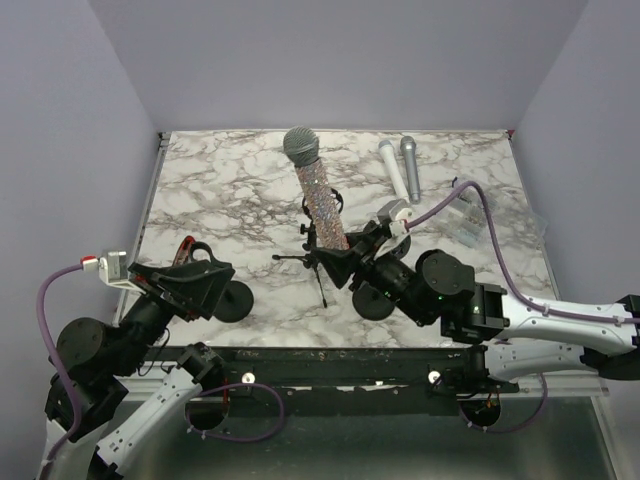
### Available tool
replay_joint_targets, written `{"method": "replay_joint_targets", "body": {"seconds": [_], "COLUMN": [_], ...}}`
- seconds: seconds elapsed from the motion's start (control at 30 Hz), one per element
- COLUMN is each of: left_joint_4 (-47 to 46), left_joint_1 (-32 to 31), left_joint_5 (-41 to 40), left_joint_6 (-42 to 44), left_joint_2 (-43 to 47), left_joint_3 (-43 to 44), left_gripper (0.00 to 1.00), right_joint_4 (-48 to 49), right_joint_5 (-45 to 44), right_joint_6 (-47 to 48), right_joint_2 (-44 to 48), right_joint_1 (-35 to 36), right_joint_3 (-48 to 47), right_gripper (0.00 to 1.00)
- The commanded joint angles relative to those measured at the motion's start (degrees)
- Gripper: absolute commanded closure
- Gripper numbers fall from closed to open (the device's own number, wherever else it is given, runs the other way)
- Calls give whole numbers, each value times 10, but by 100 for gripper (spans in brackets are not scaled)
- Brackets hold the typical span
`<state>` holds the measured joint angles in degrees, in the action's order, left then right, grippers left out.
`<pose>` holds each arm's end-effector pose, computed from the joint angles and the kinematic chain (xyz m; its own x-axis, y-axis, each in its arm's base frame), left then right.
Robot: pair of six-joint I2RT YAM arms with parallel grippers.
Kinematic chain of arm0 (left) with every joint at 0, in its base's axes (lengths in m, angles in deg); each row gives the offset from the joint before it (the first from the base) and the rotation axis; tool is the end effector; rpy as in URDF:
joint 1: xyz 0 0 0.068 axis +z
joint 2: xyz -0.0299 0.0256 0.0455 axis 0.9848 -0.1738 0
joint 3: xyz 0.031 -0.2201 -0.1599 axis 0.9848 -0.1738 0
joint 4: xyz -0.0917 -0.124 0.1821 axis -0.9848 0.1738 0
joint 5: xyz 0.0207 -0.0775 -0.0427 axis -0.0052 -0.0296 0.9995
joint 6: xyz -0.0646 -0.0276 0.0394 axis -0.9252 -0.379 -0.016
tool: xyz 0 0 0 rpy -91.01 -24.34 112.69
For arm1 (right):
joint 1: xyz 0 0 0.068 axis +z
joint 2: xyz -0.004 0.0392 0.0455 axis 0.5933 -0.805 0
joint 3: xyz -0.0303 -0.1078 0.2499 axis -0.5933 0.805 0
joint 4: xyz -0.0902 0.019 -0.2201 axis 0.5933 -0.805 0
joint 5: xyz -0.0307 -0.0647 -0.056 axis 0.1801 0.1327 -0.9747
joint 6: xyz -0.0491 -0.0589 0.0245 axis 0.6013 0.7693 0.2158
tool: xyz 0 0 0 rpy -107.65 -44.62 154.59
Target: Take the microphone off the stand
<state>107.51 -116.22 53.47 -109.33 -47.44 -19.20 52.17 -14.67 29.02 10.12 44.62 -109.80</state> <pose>0.0142 -0.0041 0.3788 -0.2777 -0.6273 -0.7276 0.4641 0.5755 -0.6733 0.0724 0.2359 0.4123 -0.1423 0.2097 -0.9674 -0.7657 0.5960 0.2418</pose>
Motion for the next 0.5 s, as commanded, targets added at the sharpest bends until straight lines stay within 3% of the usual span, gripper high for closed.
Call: {"method": "replay_joint_targets", "body": {"seconds": [0.0, 0.17, 0.47], "left_joint_4": [26, 18, 23], "left_joint_1": [2, 2, 2], "left_joint_5": [-26, -17, -8], "left_joint_6": [14, 10, 4], "left_joint_2": [1, -1, 0], "left_joint_3": [5, -6, -11], "left_gripper": [1, 1, 2], "right_joint_4": [15, -4, -158], "right_joint_5": [-164, -182, -21], "right_joint_6": [98, 130, 35], "right_joint_2": [6, -24, -142], "right_joint_1": [-8, -85, -322], "right_joint_3": [-48, -96, -209], "right_gripper": [72, 72, 73]}}
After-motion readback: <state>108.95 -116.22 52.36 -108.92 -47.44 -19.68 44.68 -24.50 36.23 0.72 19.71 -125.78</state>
